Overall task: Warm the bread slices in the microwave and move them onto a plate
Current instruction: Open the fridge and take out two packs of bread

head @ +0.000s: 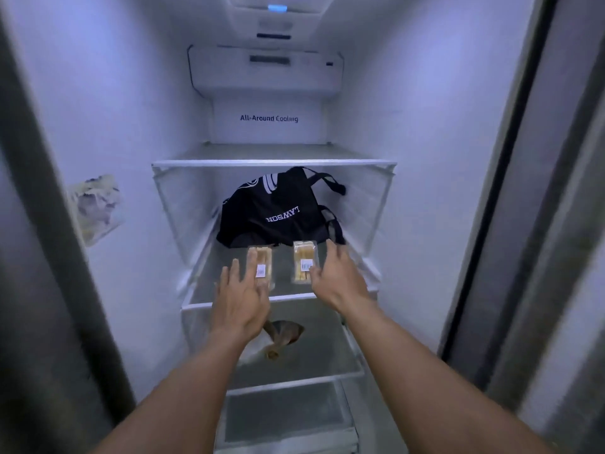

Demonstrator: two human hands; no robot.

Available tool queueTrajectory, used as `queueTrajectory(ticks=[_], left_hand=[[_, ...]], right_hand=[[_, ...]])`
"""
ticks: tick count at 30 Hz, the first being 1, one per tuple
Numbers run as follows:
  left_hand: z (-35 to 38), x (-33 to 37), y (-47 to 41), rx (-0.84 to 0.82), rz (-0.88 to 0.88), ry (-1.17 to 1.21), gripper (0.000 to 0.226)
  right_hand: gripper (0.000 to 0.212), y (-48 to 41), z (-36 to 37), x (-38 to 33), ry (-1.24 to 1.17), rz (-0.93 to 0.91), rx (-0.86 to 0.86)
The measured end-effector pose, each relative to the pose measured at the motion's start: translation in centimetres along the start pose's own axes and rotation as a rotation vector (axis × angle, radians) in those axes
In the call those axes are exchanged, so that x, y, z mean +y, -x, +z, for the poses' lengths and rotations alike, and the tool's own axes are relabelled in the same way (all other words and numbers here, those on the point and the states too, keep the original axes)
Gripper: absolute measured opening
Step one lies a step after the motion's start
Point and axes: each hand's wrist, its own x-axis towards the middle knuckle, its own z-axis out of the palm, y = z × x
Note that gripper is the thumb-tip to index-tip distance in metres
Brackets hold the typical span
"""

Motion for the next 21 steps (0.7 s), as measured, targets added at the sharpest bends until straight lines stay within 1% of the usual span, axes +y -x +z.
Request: queueTrajectory(ticks=[3, 6, 8, 11, 13, 16, 19, 21], left_hand=[[2.8, -0.6, -3.5, -0.013, -0.039, 0.028, 0.057], [5.0, -0.9, -6.0, -0.025, -0.01, 0.06, 0.056], [6.1, -0.9, -7.4, -0.021, -0.026, 0.072, 0.058], [7.2, -0.6, -8.2, 0.005, -0.086, 0.069, 0.059], [7.5, -0.6, -8.6, -0.001, -0.132, 0.034, 0.067], [7.7, -0.7, -9.3, -0.043, -0.192, 0.016, 0.08], [7.9, -0.6, -9.8, -0.08, -0.191, -0.063, 0.097], [7.9, -0.6, -9.9, -0.096, -0.201, -0.096, 0.104]], right_hand=[[0.072, -4.0, 3.0, 0.7, -0.037, 0.044, -0.028], [0.076, -6.5, 5.4, 0.9, -0.094, 0.081, -0.059], [0.079, -7.9, 6.8, 1.1, -0.116, 0.109, -0.091], [0.093, -9.0, 8.3, 1.3, -0.14, 0.144, -0.139], [0.102, -9.6, 8.8, 1.4, -0.122, 0.157, -0.164], [0.107, -10.2, 9.0, 1.5, -0.072, 0.173, -0.165], [0.109, -10.3, 9.3, 1.5, -0.017, 0.156, -0.141], [0.115, -10.2, 9.5, 1.7, 0.022, 0.14, -0.136]])
